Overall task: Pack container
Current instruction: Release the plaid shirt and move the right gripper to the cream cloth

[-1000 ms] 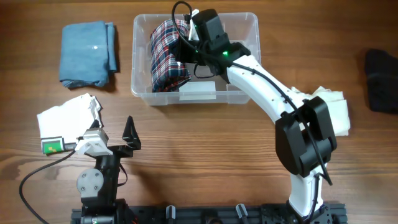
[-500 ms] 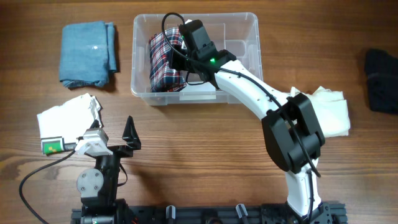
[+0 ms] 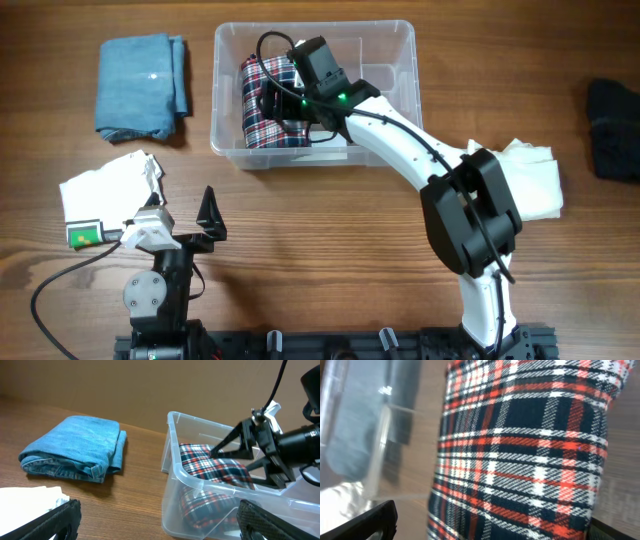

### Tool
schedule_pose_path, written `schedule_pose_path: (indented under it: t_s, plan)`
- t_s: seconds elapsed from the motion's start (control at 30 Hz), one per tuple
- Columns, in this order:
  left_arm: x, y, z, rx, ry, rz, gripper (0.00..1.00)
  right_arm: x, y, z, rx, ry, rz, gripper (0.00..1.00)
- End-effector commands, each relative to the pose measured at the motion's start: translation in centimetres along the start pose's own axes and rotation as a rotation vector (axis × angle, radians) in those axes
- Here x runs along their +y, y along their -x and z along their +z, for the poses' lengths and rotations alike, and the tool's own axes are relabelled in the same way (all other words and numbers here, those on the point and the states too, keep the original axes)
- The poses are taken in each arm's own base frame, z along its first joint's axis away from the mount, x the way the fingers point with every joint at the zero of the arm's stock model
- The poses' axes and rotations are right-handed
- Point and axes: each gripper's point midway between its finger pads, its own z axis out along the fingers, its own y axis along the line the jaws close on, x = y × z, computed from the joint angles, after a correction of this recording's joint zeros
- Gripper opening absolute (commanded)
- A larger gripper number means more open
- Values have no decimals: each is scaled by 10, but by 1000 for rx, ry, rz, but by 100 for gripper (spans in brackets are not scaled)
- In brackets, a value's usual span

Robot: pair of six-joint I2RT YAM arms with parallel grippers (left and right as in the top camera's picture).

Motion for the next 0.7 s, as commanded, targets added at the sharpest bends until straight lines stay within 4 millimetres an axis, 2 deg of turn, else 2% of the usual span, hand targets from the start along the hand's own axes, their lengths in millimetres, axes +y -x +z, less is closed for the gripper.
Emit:
schedule_pose_path:
  t_s: [0.0,0.23,0.33,0.43,0.47,0.57,0.6,0.67]
  plan:
    - [2,-3,0,4,2,8,100,-18,29,-32,-79,-93,-72,100]
    - [2,-3,0,4,2,8,100,-54,60,-97,-135,-246,-221,100]
    - [2,-3,0,4,2,8,100,-59,67,-147,-143,-271,-294,100]
    - [2,-3,0,4,2,8,100,-77,67,-204,-157,-311,-208,100]
    - [2,-3,0,4,2,8,100,-89,65,-222,-163,-329,-127,100]
    - [2,-3,0,4,2,8,100,-145,46,-282,-160,-427,196,100]
    - [2,-3,0,4,2,8,100,-177,28,-305,-139,-487,392,100]
    - [2,-3,0,4,2,8,100,-218,1,-331,-104,-568,623,100]
